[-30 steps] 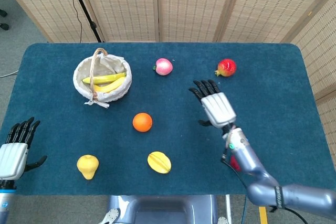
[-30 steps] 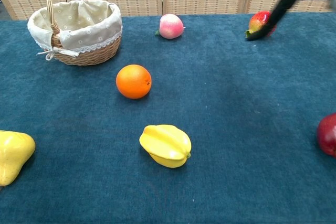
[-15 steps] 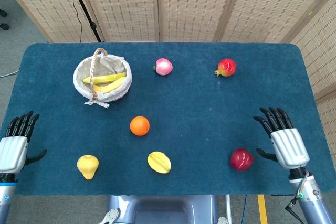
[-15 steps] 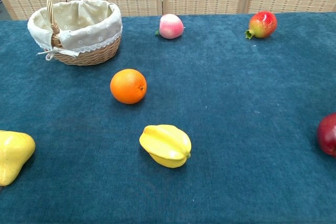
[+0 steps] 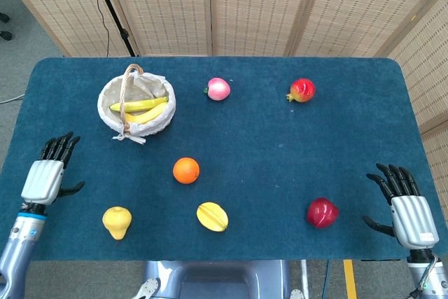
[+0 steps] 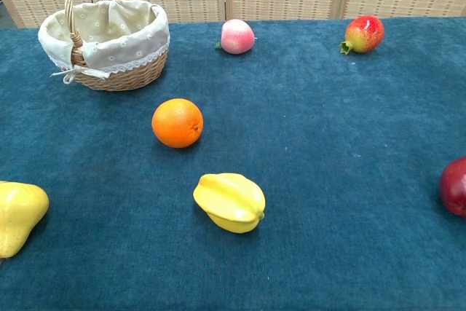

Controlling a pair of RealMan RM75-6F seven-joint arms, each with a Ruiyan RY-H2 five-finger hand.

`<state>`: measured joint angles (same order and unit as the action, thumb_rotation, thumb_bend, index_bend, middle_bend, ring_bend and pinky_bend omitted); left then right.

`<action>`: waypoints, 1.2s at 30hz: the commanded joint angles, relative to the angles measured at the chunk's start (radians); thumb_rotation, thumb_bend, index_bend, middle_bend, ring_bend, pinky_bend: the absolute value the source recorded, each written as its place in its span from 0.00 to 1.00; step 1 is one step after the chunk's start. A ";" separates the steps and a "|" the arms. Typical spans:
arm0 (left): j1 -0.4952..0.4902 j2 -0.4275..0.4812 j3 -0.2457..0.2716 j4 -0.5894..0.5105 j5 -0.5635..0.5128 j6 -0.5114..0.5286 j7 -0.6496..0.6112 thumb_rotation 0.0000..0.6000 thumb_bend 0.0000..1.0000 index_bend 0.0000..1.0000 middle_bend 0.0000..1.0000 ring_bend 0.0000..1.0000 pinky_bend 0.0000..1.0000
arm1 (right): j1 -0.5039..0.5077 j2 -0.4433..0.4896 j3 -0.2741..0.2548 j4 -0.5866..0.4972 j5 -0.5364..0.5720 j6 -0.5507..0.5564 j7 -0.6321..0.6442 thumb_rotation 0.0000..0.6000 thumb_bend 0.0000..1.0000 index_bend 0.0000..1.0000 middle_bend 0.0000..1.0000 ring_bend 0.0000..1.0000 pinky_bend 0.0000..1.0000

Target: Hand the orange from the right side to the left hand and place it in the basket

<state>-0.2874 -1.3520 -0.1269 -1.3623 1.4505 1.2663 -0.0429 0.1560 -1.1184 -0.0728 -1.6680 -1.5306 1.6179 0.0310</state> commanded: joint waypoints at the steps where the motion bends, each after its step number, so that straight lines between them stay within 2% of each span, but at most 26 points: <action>1: -0.068 -0.069 -0.020 0.040 0.012 -0.054 -0.019 1.00 0.16 0.00 0.00 0.00 0.05 | -0.014 -0.006 0.003 0.008 -0.014 0.008 0.021 1.00 0.00 0.22 0.12 0.09 0.06; 6: -0.113 -0.116 -0.024 -0.015 0.035 -0.068 0.031 1.00 0.16 0.00 0.00 0.00 0.05 | -0.029 -0.016 0.009 0.015 -0.027 0.017 0.046 1.00 0.00 0.22 0.12 0.09 0.06; 13: -0.132 -0.120 -0.007 -0.218 0.066 -0.036 0.201 1.00 0.16 0.00 0.00 0.00 0.05 | -0.050 -0.016 0.031 0.038 -0.035 0.022 0.092 1.00 0.00 0.22 0.12 0.09 0.06; 16: -0.137 -0.122 0.002 -0.262 0.055 -0.046 0.242 1.00 0.16 0.00 0.00 0.00 0.05 | -0.058 -0.012 0.038 0.040 -0.038 0.023 0.112 1.00 0.00 0.22 0.12 0.09 0.07; 21: -0.161 -0.159 0.004 -0.247 0.020 -0.086 0.263 1.00 0.16 0.00 0.00 0.00 0.05 | -0.071 -0.007 0.047 0.041 -0.049 0.030 0.125 1.00 0.00 0.22 0.12 0.09 0.07; 30: -0.211 -0.247 -0.009 -0.155 -0.027 -0.143 0.245 1.00 0.16 0.00 0.00 0.00 0.05 | -0.087 -0.002 0.062 0.044 -0.070 0.038 0.151 1.00 0.00 0.22 0.12 0.10 0.07; 36: -0.241 -0.281 -0.018 -0.142 -0.033 -0.155 0.256 1.00 0.16 0.00 0.00 0.00 0.05 | -0.097 0.001 0.069 0.046 -0.088 0.051 0.170 1.00 0.00 0.22 0.12 0.10 0.07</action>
<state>-0.5243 -1.6287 -0.1424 -1.5056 1.4206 1.1141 0.2096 0.0604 -1.1178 -0.0053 -1.6225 -1.6173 1.6669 0.1997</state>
